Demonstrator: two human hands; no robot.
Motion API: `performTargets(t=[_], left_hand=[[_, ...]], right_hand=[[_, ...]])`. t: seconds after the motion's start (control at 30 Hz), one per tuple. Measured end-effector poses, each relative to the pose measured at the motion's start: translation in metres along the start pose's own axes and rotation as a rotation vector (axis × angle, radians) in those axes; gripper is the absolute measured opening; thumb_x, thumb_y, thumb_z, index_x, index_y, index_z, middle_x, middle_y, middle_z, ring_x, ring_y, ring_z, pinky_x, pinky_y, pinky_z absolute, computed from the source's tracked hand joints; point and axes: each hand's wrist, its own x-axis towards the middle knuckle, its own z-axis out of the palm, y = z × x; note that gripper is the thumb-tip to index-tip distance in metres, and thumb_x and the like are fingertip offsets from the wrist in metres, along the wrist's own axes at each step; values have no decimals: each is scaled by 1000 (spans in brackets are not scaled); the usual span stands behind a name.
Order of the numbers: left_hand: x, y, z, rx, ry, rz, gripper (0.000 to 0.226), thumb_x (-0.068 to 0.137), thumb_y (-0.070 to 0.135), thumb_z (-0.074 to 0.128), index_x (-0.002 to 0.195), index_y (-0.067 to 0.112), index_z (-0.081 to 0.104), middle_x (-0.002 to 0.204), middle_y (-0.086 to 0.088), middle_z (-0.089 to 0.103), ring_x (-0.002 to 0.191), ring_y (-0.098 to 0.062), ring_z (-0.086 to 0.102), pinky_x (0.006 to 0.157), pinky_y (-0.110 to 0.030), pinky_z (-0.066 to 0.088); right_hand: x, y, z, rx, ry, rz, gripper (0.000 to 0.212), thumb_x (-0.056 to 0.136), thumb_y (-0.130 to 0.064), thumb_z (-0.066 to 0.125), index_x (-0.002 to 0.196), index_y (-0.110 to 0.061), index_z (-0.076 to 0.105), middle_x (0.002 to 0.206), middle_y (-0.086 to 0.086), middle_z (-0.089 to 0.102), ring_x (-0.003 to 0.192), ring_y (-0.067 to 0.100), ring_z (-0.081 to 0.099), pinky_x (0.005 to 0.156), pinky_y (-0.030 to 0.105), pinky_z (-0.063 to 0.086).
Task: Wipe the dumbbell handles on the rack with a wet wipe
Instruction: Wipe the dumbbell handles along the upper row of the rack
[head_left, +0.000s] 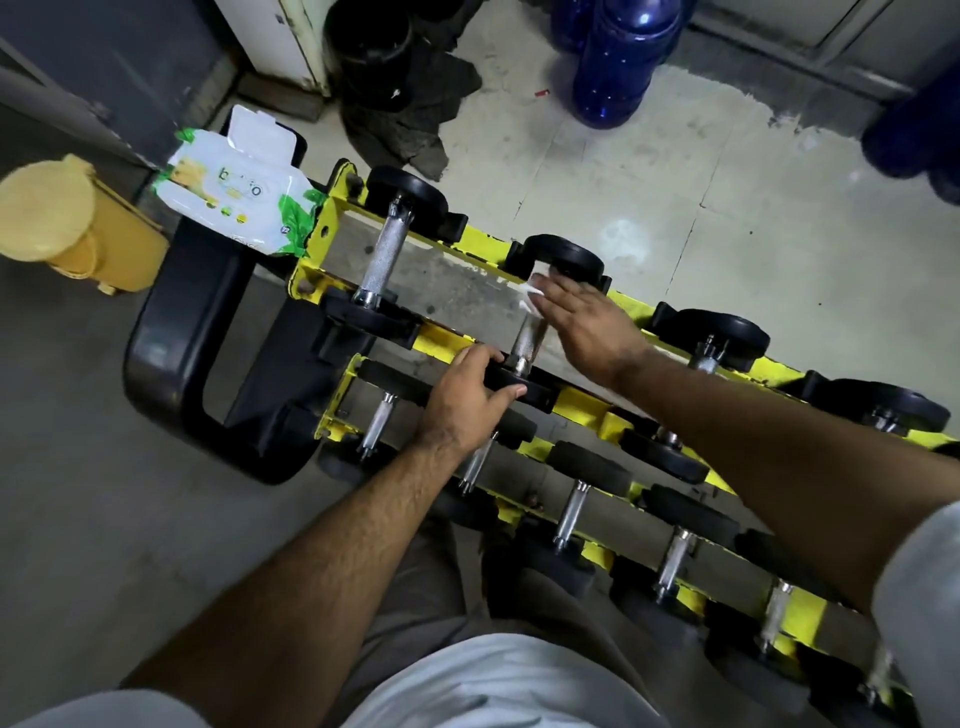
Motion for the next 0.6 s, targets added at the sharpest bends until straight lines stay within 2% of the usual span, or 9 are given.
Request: performTargets(t=[0.07,0.17,0.23,0.33,0.37,0.43,0.5,0.6], left_hand=[[-1,-1,0,-16,32,-29,41,82,35,79,114,20,59,118,4,58,104,-12,56,85,-28,49],[-1,-1,1,-39,59,-51,43,79,36,81,113,19,60,116,3,59,104,-14,57,84,-27,48],[-2,2,2,-32,49,-58,45,79,38,81,114,20,59,116,6,57,100,-12,56,78,-24,45],[-2,6,0,-14,39,-68,45,78,40,81,113,22,59,112,9,55,94,-10,54,72,-23,43],[-1,6,-1,-5,38,-66,44,78,41,81,111,21,60,111,8,56,93,-10,55,72,-24,43],[1,3,-6,8,24,-32,40,77,40,81,107,20,63,108,7,59,93,-10,56,74,-25,46],[3,-2,-9,-8,-6,37,33,80,36,80,107,20,68,109,7,61,96,-10,57,81,-26,49],[8,-8,-15,19,-77,116,35,85,33,76,116,20,70,116,7,64,104,-10,59,91,-25,49]], right_hand=[[-5,-12,5,4,-47,-138,55,96,-3,47,150,-16,42,157,7,38,148,26,29,123,42,20],[-17,-16,9,-49,-191,-425,46,99,-17,42,145,-19,50,153,3,45,145,23,36,120,44,29],[-5,0,1,-92,-154,-370,50,99,-15,37,146,-23,48,156,0,41,147,20,32,120,42,30],[9,2,-3,-138,-75,-95,58,93,-1,49,147,-20,46,156,5,40,148,23,30,121,41,26],[9,-7,1,-133,-80,-117,58,90,0,55,145,-20,50,154,6,44,146,25,34,121,43,27],[0,-23,10,-136,-178,-299,54,86,-3,65,137,-21,58,146,5,54,140,24,44,118,44,33],[4,-16,-4,-149,-190,-380,42,89,-6,64,128,-20,66,136,4,63,132,23,52,116,41,36],[19,-6,-23,-176,-109,-142,36,93,-8,56,126,-17,67,130,6,66,127,26,55,114,44,37]])
